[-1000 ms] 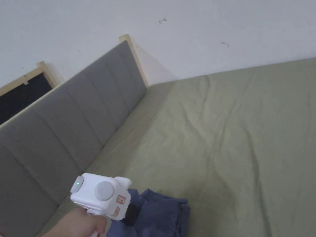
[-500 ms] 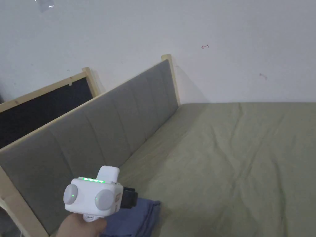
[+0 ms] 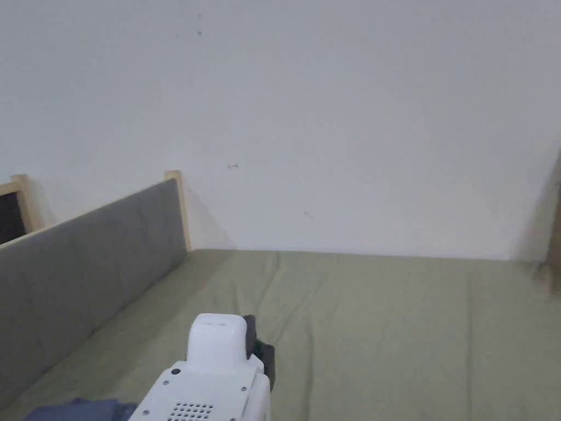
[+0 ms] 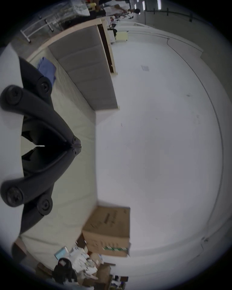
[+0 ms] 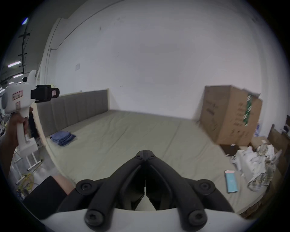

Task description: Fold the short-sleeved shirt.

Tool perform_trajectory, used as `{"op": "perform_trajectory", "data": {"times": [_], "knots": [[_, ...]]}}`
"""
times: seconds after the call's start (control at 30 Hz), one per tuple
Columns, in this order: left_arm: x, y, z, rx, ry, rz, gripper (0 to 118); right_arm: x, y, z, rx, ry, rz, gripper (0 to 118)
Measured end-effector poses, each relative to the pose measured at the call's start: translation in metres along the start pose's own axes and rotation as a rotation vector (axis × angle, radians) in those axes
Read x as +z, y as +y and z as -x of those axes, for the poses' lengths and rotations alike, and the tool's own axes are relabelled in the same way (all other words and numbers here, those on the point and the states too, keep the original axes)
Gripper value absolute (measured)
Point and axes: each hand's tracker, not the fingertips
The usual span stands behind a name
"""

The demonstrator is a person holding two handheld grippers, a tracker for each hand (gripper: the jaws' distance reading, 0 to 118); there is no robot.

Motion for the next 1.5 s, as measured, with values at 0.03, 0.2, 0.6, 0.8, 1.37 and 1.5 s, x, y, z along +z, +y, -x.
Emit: {"op": "perform_trajectory", "data": {"times": [0.03,0.2,0.6,0.8,1.37,1.5], "knots": [[0.008,0.001,-0.01,0.017,-0.031,-0.033,0,0.006,0.002,-0.003,-0.004,-0.023,-0.016,0],[0.025,0.003,-0.058,-0.072,-0.081,-0.048,0,0.027,0.011,-0.017,-0.026,-0.093,-0.069,0],[0.024,-0.02,-0.057,-0.038,-0.061,0.037,0,0.031,0.002,-0.022,0.011,-0.194,-0.086,0],[0.023,-0.028,-0.05,-0.043,-0.035,0.059,0,0.023,-0.002,-0.016,0.007,-0.195,-0.068,0],[0.019,-0.02,-0.041,-0.067,-0.009,0.025,118,-0.005,0.0,-0.005,0.003,-0.263,-0.08,118],[0.017,-0.034,-0.04,-0.056,-0.011,0.022,118,-0.015,-0.01,-0.003,0.002,-0.262,-0.079,118]]}}
